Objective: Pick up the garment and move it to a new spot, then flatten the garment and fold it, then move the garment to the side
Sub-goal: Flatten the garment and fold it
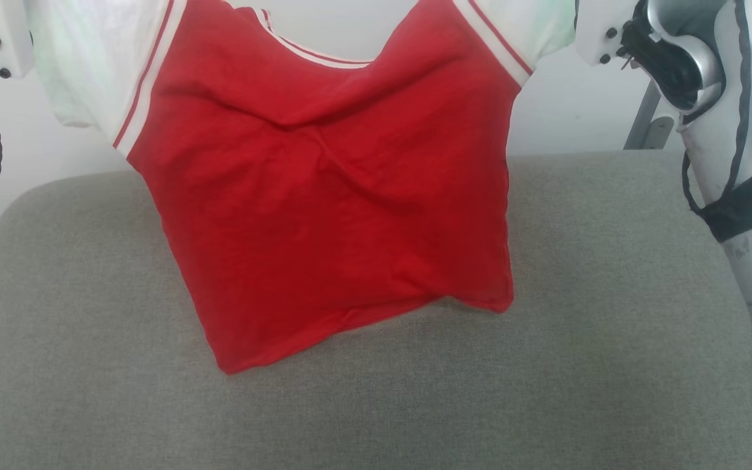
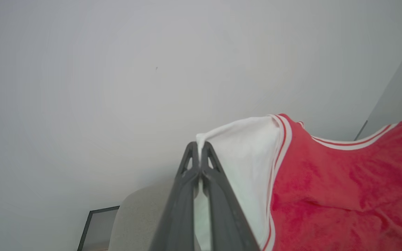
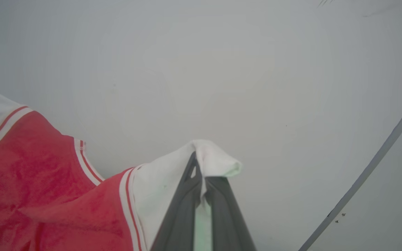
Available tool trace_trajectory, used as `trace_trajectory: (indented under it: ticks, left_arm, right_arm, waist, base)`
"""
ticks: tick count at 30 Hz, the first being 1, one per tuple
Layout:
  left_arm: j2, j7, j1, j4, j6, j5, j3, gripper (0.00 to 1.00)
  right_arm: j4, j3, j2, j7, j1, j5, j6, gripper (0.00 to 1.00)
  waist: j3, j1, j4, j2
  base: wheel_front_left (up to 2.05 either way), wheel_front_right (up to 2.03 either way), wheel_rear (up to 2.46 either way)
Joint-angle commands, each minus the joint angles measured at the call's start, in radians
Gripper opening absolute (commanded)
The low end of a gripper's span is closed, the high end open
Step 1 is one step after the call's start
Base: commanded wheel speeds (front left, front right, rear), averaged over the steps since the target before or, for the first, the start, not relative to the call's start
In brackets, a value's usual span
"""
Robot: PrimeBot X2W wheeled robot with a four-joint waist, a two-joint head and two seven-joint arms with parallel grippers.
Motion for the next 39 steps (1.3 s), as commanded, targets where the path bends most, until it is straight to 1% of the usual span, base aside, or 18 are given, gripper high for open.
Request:
trace_trajectory:
  ticks: [1, 4, 7, 8, 10, 11, 13, 17, 21, 23, 26, 28, 30, 32, 35, 39]
  left_arm:
    - [0.002, -0.006, -0.013, -0.008, 0.007, 0.004, 0.003, 0.0]
    - [-0.002, -0.038, -0.02, -0.015, 0.009, 0.01, 0.006, 0.0]
    - [-0.014, -0.089, -0.036, -0.008, 0.001, 0.021, 0.009, 0.0]
    - [-0.014, -0.089, -0.036, -0.008, 0.001, 0.021, 0.009, 0.0]
    - [-0.02, -0.131, -0.066, 0.0, -0.008, 0.035, 0.01, 0.0]
    - [-0.035, -0.177, -0.105, 0.011, -0.014, 0.052, 0.012, 0.0]
    - [-0.048, -0.224, -0.152, 0.027, -0.02, 0.067, 0.012, 0.0]
    - [-0.075, -0.345, -0.263, 0.071, -0.036, 0.109, 0.011, 0.0]
    - [-0.1, -0.481, -0.37, 0.129, -0.044, 0.151, 0.013, 0.0]
    - [-0.114, -0.56, -0.422, 0.156, -0.047, 0.177, 0.01, 0.0]
    - [-0.133, -0.672, -0.487, 0.203, -0.043, 0.204, 0.009, 0.0]
    - [-0.145, -0.757, -0.519, 0.234, -0.033, 0.225, 0.012, 0.0]
    - [-0.166, -0.824, -0.525, 0.271, -0.035, 0.233, 0.012, 0.0]
    - [-0.184, -0.855, -0.518, 0.309, -0.042, 0.234, 0.013, 0.0]
    - [-0.202, -0.874, -0.485, 0.358, -0.058, 0.232, 0.013, 0.0]
    - [-0.233, -0.88, -0.418, 0.418, -0.081, 0.214, 0.007, 0.0]
  right_arm:
    - [0.024, 0.009, -0.001, -0.02, -0.02, -0.007, 0.0, 0.0]
    - [0.069, 0.013, -0.003, -0.058, -0.048, -0.009, 0.0, 0.0]
    - [0.122, 0.025, -0.001, -0.101, -0.079, -0.027, 0.0, 0.0]
    - [0.122, 0.025, -0.001, -0.101, -0.079, -0.027, 0.0, 0.0]
    - [0.161, 0.025, -0.004, -0.141, -0.122, -0.044, 0.0, 0.0]
    - [0.198, 0.016, -0.003, -0.203, -0.164, -0.068, 0.0, 0.0]
    - [0.24, 0.005, -0.003, -0.268, -0.208, -0.106, 0.0, 0.0]
    - [0.322, -0.055, 0.001, -0.419, -0.314, -0.206, 0.0, 0.0]
    - [0.387, -0.114, -0.001, -0.552, -0.417, -0.344, 0.0, 0.0]
    - [0.401, -0.149, -0.001, -0.604, -0.461, -0.419, 0.0, 0.0]
    - [0.391, -0.206, 0.006, -0.639, -0.51, -0.535, 0.0, 0.0]
    - [0.369, -0.249, 0.01, -0.648, -0.519, -0.613, 0.0, 0.0]
    - [0.334, -0.285, 0.023, -0.652, -0.507, -0.683, 0.0, 0.0]
    - [0.307, -0.313, 0.042, -0.652, -0.475, -0.735, 0.0, 0.0]
    - [0.303, -0.342, 0.064, -0.652, -0.427, -0.78, 0.0, 0.0]
    - [0.347, -0.346, 0.083, -0.652, -0.341, -0.798, 0.0, 0.0]
  waist:
    - [0.006, 0.0, 0.0, 0.0]
    - [0.028, 0.0, 0.001, 0.0]
    - [0.059, 0.0, 0.001, 0.0]
    - [0.059, 0.0, 0.001, 0.0]
    - [0.093, 0.0, 0.002, 0.0]
    - [0.133, 0.0, 0.003, 0.0]
    - [0.174, 0.0, 0.006, 0.0]
    - [0.257, 0.0, 0.012, 0.0]
    - [0.341, 0.0, 0.018, 0.0]
    - [0.381, 0.0, 0.024, 0.0]
    - [0.44, 0.0, 0.036, 0.0]
    - [0.476, 0.0, 0.046, 0.0]
    - [0.503, 0.0, 0.056, 0.0]
    - [0.521, 0.0, 0.065, 0.0]
    - [0.529, 0.0, 0.074, 0.0]
    - [0.506, 0.0, 0.082, 0.0]
  base:
    - [0.0, 0.0, 0.0]
    - [0.0, 0.0, 0.0]
    - [0.0, 0.0, 0.0]
    - [0.0, 0.0, 0.0]
    - [0.0, 0.0, 0.0]
    - [0.0, 0.0, 0.0]
    - [0.0, 0.0, 0.0]
    - [0.0, 0.0, 0.0]
    - [0.0, 0.0, 0.0]
    - [0.0, 0.0, 0.0]
    - [0.0, 0.0, 0.0]
    - [0.0, 0.0, 0.0]
    - [0.0, 0.0, 0.0]
    - [0.0, 0.0, 0.0]
    - [0.0, 0.0, 0.0]
    - [0.0, 0.0, 0.0]
